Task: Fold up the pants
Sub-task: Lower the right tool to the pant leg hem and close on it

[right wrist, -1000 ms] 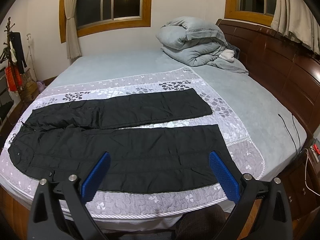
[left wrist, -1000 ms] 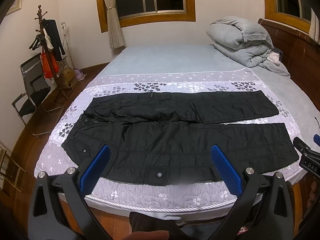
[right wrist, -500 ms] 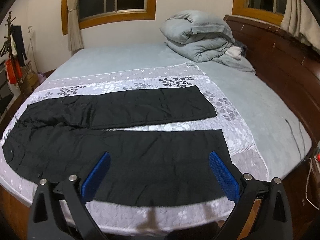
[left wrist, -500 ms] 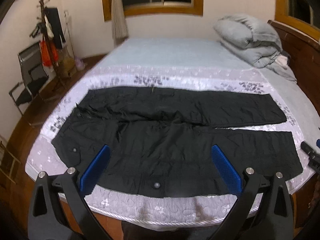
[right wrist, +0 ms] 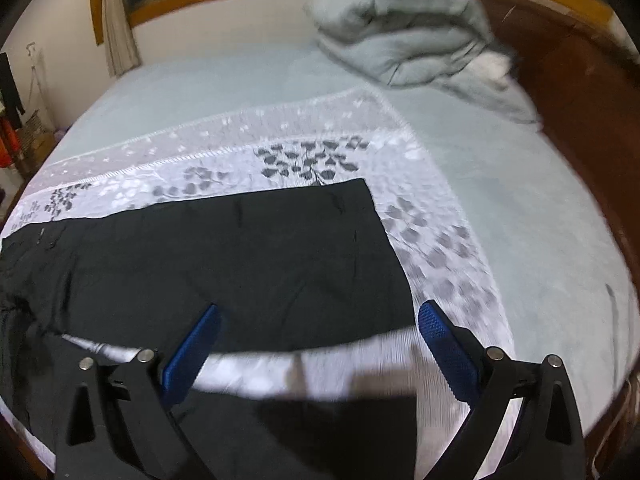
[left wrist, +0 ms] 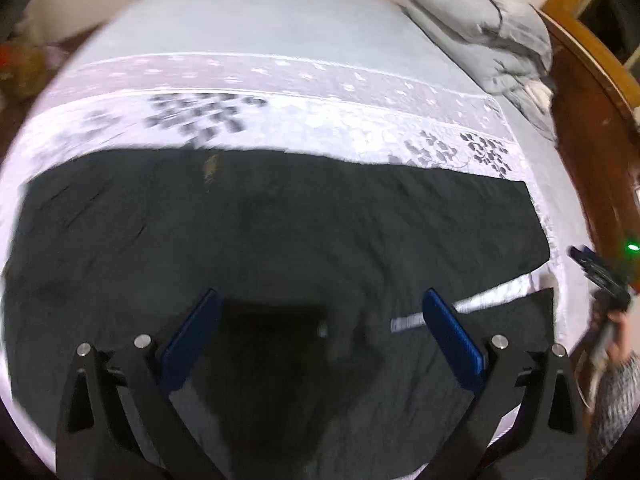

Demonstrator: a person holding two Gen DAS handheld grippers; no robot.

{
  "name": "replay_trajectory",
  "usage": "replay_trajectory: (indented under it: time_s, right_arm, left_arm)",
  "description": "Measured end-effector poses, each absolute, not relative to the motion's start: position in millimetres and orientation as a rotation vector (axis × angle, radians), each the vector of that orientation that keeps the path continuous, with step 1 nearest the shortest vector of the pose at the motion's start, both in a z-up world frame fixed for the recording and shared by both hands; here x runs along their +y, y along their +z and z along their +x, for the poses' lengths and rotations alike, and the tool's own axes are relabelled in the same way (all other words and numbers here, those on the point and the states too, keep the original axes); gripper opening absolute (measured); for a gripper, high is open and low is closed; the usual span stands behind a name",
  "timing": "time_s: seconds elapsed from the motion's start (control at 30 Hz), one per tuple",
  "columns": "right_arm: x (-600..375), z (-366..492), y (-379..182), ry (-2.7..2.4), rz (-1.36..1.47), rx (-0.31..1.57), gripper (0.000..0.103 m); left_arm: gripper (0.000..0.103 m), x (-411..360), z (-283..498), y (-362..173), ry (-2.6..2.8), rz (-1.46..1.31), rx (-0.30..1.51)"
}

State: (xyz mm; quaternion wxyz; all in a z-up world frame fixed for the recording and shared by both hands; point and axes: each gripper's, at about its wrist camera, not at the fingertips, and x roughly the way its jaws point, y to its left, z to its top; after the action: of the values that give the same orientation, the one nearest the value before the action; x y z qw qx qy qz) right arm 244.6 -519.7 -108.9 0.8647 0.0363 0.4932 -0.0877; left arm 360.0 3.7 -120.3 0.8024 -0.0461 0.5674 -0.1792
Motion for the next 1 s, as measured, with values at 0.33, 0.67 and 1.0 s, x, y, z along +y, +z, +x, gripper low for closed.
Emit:
replay_trajectory:
  time_s: [0.33,0.67,1.0]
  right_arm:
    - [-594,340,-195,-0.017,0.092,1.244,0.099]
    - [-594,354,-220,0.095,0.101,1.27,0.1]
    - [-599,368,-213,0.084,0.147,1.238,0.099]
  left_arm:
    - [0.1,-44,526,-197,-0.647,0.268,1.387]
    - [0.1,-66,555,-252,-0.829,0.338,1.543]
    - [0.054,-58,533,-241,-0.798,0.454,1.416]
